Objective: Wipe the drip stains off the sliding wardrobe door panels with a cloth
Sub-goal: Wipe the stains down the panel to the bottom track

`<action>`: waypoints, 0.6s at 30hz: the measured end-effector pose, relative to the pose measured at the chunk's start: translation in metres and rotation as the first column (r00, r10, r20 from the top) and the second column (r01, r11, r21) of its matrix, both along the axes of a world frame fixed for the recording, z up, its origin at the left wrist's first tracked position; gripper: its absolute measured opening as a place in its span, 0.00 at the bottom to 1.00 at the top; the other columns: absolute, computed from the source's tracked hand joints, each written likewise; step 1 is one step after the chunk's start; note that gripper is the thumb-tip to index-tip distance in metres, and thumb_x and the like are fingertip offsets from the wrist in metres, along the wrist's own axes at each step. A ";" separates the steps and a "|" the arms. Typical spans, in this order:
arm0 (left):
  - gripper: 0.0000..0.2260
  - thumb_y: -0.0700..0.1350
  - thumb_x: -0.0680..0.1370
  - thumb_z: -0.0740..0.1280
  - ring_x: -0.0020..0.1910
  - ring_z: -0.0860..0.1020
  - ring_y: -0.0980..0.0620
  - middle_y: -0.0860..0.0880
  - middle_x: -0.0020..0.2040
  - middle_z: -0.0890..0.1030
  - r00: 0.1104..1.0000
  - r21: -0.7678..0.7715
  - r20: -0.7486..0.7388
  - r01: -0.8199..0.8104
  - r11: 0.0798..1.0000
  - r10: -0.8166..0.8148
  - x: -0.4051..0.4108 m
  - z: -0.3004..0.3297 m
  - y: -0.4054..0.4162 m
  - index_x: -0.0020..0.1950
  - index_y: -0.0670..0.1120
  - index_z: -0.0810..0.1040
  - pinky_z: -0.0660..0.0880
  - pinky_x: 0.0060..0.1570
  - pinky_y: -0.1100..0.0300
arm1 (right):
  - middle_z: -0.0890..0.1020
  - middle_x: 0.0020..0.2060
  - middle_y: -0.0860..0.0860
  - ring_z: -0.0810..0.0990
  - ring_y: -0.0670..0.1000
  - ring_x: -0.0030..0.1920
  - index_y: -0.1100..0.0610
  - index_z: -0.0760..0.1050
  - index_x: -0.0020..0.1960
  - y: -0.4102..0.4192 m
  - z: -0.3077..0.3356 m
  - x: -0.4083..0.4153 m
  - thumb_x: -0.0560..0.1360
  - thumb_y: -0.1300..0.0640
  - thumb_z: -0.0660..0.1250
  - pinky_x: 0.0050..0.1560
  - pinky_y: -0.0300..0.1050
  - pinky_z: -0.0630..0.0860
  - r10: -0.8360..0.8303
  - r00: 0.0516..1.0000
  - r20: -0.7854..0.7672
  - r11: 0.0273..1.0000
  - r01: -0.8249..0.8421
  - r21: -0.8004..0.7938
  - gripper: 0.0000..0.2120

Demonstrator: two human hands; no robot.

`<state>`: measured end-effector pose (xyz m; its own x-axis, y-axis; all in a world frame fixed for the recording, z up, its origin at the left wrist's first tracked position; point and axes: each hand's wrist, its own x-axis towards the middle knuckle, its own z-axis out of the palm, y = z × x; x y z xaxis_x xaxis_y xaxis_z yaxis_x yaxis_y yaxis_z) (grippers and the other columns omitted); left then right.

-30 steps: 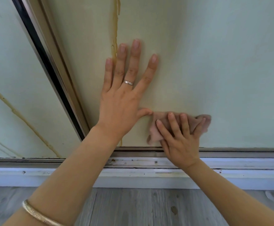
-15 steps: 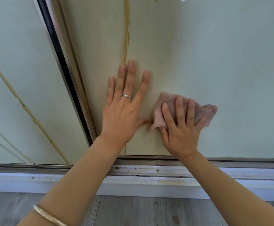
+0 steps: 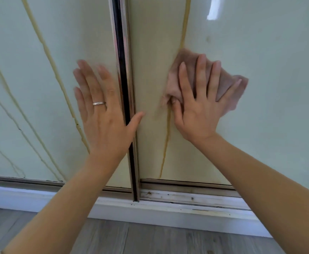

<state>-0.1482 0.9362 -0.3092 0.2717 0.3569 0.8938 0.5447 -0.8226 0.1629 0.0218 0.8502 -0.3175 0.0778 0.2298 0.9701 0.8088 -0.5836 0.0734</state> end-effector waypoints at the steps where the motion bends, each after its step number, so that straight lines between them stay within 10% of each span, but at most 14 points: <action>1: 0.51 0.59 0.67 0.73 0.72 0.49 0.31 0.27 0.72 0.51 1.000 -0.083 0.004 0.009 0.996 -0.009 0.001 0.000 0.003 0.74 0.33 0.48 0.48 0.71 0.44 | 0.69 0.71 0.61 0.57 0.63 0.72 0.53 0.61 0.74 0.004 0.005 -0.002 0.80 0.47 0.54 0.64 0.78 0.49 -0.006 1.000 -0.013 1.000 0.007 0.025 0.24; 14: 0.53 0.52 0.64 0.78 0.72 0.49 0.30 0.28 0.73 0.51 0.989 -0.196 0.148 0.018 0.980 0.012 0.031 -0.008 0.002 0.74 0.33 0.47 0.46 0.70 0.43 | 0.70 0.71 0.59 0.58 0.62 0.72 0.53 0.64 0.74 0.019 0.023 -0.003 0.80 0.47 0.53 0.66 0.75 0.49 -0.048 0.995 0.091 0.999 0.046 0.018 0.24; 18: 0.53 0.52 0.63 0.78 0.72 0.50 0.30 0.28 0.73 0.51 0.989 -0.207 0.143 0.009 0.978 0.021 0.029 -0.008 0.001 0.74 0.34 0.46 0.48 0.70 0.42 | 0.51 0.79 0.50 0.44 0.54 0.78 0.47 0.52 0.79 -0.013 -0.041 0.009 0.82 0.44 0.49 0.68 0.73 0.46 -0.032 0.987 0.158 0.976 0.064 -0.207 0.26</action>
